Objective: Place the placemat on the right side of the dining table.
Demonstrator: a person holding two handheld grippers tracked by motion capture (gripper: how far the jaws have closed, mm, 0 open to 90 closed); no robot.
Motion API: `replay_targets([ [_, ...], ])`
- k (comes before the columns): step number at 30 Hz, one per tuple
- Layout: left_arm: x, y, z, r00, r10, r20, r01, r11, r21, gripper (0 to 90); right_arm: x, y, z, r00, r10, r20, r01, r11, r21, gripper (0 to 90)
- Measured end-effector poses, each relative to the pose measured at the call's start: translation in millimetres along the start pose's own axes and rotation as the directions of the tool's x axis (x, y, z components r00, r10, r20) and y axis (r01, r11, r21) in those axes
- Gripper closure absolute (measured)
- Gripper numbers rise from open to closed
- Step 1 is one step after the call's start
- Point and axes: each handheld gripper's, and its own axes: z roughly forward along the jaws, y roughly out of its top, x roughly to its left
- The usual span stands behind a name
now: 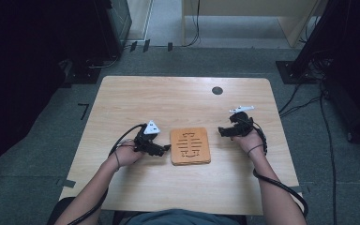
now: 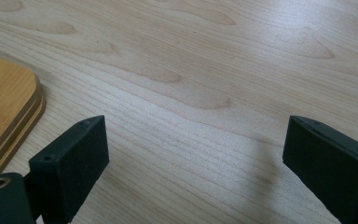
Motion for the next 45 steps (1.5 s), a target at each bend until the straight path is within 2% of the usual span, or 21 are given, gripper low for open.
replay_targets([
  [2, 0.0, 0.0, 0.0, 1.0, 0.0, 0.0, 0.0, 1.0, 0.001, 10.2, 0.4, 0.3, -1.7, 1.0, -0.002, -0.005, 0.002, 1.0, -0.007, 15.4],
  [3, 0.0, 0.0, 0.0, 1.0, 0.0, 0.0, 0.0, 1.0, 0.0, 10.2, 0.1, 0.7, -2.4, 0.9998, 0.003, -0.02, -0.003, 1.0, -0.003, 15.2],
  [8, 0.0, 0.0, 0.0, 1.0, 0.0, 0.0, 0.0, 1.0, 0.0, 10.2, 1.0, 0.5, -3.0, 0.9996, -0.008, -0.026, 0.008, 1.0, 0.008, 15.8],
  [11, 0.0, 0.0, 0.0, 1.0, 0.0, 0.0, 0.0, 1.0, 0.0, 10.2, 1.5, 0.8, -2.9, 0.9994, -0.003, -0.033, 0.004, 1.0, 0.03, 19.3],
  [16, 0.0, 0.0, 0.0, 1.0, 0.0, 0.0, 0.0, 1.0, 0.0, 10.2, 3.0, 1.2, -3.8, 0.9993, -0.017, -0.034, 0.018, 0.999, 0.031, 22.0],
  [19, 0.0, 0.0, 0.0, 1.0, 0.001, 0.0, -0.001, 1.0, 0.0, 10.2, 3.6, 1.6, -5.8, 0.9986, -0.023, -0.047, 0.025, 0.999, 0.031, 26.5],
  [22, 0.0, 0.0, 0.0, 1.0, 0.0, 0.0, 0.0, 1.0, 0.0, 10.2, 4.3, 1.9, -6.7, 0.9982, -0.003, -0.06, 0.006, 0.998, 0.063, 31.7],
  [25, 0.0, 0.0, 0.0, 1.0, 0.0, 0.0, 0.0, 1.0, 0.0, 10.2, 6.0, 1.2, -7.1, 0.9977, -0.026, -0.063, 0.03, 0.998, 0.062, 35.8],
  [32, 0.0, 0.0, 0.0, 1.0, 0.001, 0.0, -0.001, 1.0, 0.0, 10.2, 8.4, 3.3, -9.3, 0.9962, -0.007, -0.087, 0.012, 0.998, 0.055, 37.0],
  [36, 0.0, 0.0, 0.0, 1.0, 0.0, 0.0, 0.0, 1.0, 0.0, 10.2, 10.1, 4.8, -10.0, 0.9954, 0.006, -0.095, 0.0, 0.998, 0.07, 32.8],
  [39, 0.0, 0.0, 0.0, 1.0, 0.001, 0.0, -0.001, 1.0, 0.0, 10.2, 11.1, 6.5, -11.0, 0.9934, 0.044, -0.106, -0.036, 0.996, 0.082, 29.7],
  [42, 0.0, 0.0, 0.0, 1.0, 0.001, 0.0, -0.001, 1.0, 0.001, 10.2, 13.8, 7.6, -11.6, 0.9947, 0.046, -0.092, -0.039, 0.997, 0.069, 29.7],
  [45, 0.0, 0.0, 0.0, 1.0, 0.0, 0.0, 0.0, 1.0, 0.0, 10.2, 15.1, 8.0, -12.0, 0.9945, 0.041, -0.097, -0.034, 0.997, 0.072, 31.8],
])
